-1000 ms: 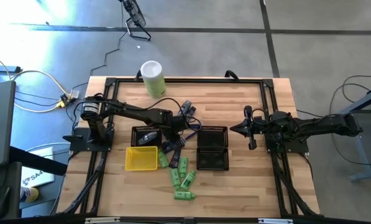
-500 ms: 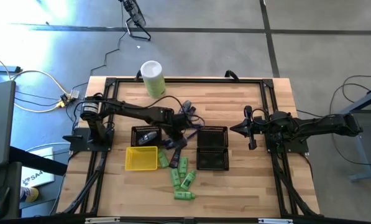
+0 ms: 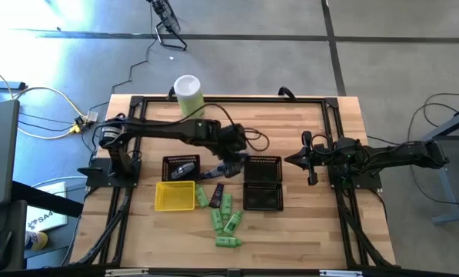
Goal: Pick & Place Travel size toiletries
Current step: Put the blue shave cream into the top right black bin
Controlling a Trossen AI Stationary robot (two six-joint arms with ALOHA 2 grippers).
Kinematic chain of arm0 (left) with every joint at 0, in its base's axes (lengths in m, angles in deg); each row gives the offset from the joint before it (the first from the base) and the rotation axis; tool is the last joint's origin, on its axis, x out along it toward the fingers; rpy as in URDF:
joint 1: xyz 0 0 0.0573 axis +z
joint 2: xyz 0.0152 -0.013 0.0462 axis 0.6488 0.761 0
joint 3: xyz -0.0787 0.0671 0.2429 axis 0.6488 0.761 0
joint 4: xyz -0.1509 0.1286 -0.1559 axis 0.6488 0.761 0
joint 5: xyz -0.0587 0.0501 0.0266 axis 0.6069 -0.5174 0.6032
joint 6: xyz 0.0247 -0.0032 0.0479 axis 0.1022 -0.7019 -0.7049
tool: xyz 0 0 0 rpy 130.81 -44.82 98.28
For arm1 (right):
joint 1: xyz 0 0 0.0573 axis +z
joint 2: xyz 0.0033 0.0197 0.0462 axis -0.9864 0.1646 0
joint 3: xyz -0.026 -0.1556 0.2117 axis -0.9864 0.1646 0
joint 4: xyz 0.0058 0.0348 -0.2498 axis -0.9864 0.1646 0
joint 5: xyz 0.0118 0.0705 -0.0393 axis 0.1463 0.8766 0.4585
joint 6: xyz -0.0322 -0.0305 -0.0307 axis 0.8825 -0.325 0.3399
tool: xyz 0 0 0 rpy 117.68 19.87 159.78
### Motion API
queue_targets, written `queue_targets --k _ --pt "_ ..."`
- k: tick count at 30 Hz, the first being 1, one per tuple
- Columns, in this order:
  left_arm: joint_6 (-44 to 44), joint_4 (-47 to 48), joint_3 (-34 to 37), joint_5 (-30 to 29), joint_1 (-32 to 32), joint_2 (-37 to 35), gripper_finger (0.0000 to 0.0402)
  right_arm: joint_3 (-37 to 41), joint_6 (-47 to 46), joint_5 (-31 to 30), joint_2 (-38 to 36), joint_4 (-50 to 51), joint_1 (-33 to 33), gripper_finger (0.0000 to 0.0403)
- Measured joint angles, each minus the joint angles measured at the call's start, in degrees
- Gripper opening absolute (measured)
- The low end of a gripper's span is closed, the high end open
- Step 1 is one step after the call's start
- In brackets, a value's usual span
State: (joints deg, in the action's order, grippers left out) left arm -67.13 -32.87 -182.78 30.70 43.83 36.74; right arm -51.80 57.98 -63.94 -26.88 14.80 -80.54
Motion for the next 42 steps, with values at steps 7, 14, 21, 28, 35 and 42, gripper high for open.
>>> queue_targets --k 7,14,21,28,35,42 --pt "-5.65 -4.42 -5.75 -2.85 0.00 -0.04 0.0000 0.00 0.04 0.00 0.02 -0.19 0.00 0.0002" --pt "-6.10 -14.03 -5.66 -8.95 0.00 0.44 0.0000 0.00 0.13 0.00 0.02 -0.50 0.00 0.0002" --pt "-5.81 -13.30 -5.59 -9.06 -0.35 1.51 0.0000 0.00 0.17 0.02 0.00 -0.46 0.00 0.0002" --pt "-6.08 -12.38 -5.40 -14.58 -3.69 2.32 0.0000 0.00 -2.56 0.04 0.00 -0.44 0.00 0.0002" --pt "-7.40 -14.65 -5.48 -16.70 -5.47 2.78 0.0000 0.00 -2.80 0.01 0.02 -0.44 0.01 0.0002" --pt "-7.54 -16.38 -5.51 -15.78 -5.26 2.71 0.0000 0.00 -2.84 -3.20 1.03 -0.95 0.02 0.0008"
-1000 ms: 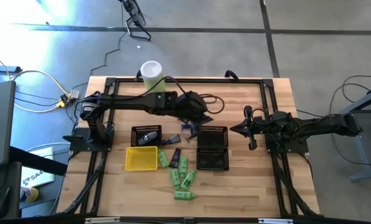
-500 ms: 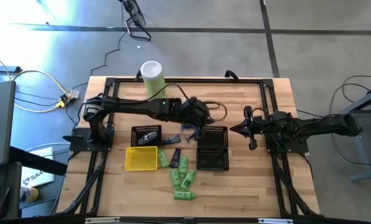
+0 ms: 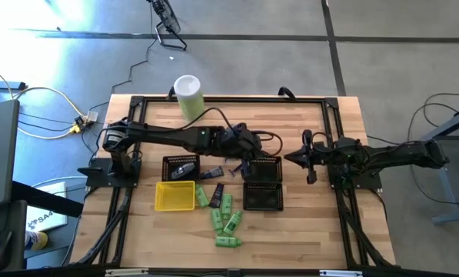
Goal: Pick & Place Travel size toiletries
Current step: Put the blue shave cream into the top right black bin
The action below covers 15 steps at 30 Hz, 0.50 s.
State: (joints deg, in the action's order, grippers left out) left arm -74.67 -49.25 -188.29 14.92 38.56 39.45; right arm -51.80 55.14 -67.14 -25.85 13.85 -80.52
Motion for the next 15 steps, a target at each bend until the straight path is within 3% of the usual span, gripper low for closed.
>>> queue_targets --k 7,15 --pt "0.00 -1.02 0.00 0.14 0.00 0.00 0.0000 0.00 -1.61 -3.59 3.58 -2.76 -0.02 0.0078" --pt "0.00 -1.12 0.00 1.08 0.00 0.00 0.0000 0.00 -1.62 -1.98 8.38 -8.59 -0.02 0.0156"
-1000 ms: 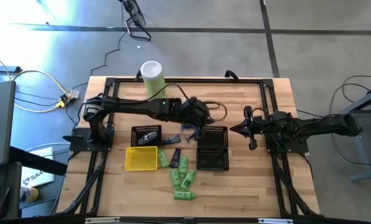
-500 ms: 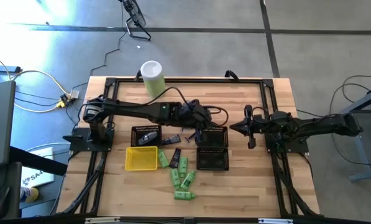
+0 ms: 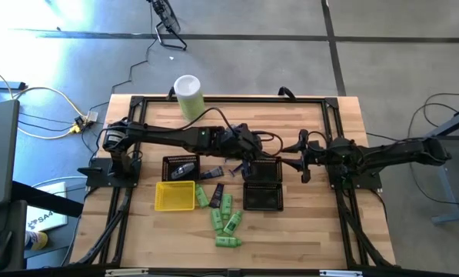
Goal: Pick & Place Travel size toiletries
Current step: Put the blue shave cream into the top right black bin
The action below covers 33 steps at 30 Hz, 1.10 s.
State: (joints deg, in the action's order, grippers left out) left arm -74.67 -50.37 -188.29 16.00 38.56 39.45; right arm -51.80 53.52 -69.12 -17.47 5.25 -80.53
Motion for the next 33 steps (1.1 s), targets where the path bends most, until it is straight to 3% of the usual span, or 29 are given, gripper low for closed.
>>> queue_targets --k 15,21,33 --pt "0.02 -0.16 0.00 0.04 0.00 0.00 0.0000 0.00 0.11 -0.02 12.74 -14.68 0.00 0.0162" --pt "0.02 -0.13 0.00 0.04 0.00 -0.02 0.0000 0.00 0.13 -2.59 16.66 -17.36 -0.25 0.0162" --pt "0.02 -0.09 0.00 0.06 0.00 -0.04 0.0000 0.00 0.09 0.07 23.88 -26.53 -1.18 0.0162"
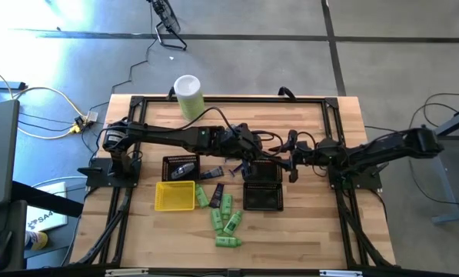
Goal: Pick & Place Travel size toiletries
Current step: Put the blue shave cream into the top right black bin
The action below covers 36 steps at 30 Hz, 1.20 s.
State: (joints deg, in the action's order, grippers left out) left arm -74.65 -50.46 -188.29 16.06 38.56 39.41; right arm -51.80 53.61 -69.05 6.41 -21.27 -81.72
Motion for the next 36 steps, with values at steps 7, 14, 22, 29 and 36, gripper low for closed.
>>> queue_targets --k 7,14,22,29,36 --pt "0.00 0.04 0.00 0.00 0.00 0.00 0.0000 0.00 0.00 0.00 4.06 -5.90 0.00 0.0162" --pt "0.00 0.04 0.00 0.00 0.00 0.00 0.0000 -0.59 0.00 0.00 7.31 -8.81 0.00 0.0150" --pt "0.00 0.27 0.00 0.00 0.00 0.00 0.0000 -1.64 0.00 -0.01 9.07 -9.41 0.00 0.0120" --pt "0.00 0.26 0.00 0.02 0.00 0.00 0.0000 -1.64 -0.06 -0.01 9.04 -11.18 0.00 0.0076" --pt "0.02 0.26 0.00 0.00 0.02 0.00 0.0000 -1.64 -0.02 0.02 9.04 -10.88 0.00 0.0023"
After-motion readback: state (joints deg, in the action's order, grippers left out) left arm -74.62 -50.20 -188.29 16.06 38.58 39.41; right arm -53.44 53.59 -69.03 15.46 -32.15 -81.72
